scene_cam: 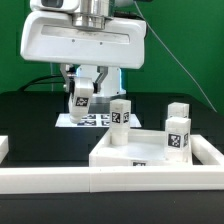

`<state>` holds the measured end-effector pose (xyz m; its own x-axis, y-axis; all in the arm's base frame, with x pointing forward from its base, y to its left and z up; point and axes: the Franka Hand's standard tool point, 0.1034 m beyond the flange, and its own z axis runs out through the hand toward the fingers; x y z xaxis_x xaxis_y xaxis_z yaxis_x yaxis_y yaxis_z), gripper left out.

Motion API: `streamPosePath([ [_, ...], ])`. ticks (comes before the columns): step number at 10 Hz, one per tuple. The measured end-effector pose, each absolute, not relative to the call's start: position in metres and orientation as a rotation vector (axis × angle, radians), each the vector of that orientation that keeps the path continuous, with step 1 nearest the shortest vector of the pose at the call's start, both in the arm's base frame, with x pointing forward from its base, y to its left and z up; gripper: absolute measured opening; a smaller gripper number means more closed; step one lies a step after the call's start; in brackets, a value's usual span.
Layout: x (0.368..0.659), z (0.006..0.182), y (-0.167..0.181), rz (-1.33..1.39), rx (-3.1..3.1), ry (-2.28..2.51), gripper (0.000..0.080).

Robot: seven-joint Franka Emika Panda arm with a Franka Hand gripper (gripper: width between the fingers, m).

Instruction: Assemble square table

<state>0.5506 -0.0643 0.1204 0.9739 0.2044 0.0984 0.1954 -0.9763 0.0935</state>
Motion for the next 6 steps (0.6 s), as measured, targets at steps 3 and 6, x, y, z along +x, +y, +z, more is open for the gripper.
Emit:
streamPosePath([
  [3,0.557,0.122,-0.052,0.144,3.071,0.234,0.0290],
  [6,0.585,0.127,-0.040,0.151,3.085,0.233,0.0290],
])
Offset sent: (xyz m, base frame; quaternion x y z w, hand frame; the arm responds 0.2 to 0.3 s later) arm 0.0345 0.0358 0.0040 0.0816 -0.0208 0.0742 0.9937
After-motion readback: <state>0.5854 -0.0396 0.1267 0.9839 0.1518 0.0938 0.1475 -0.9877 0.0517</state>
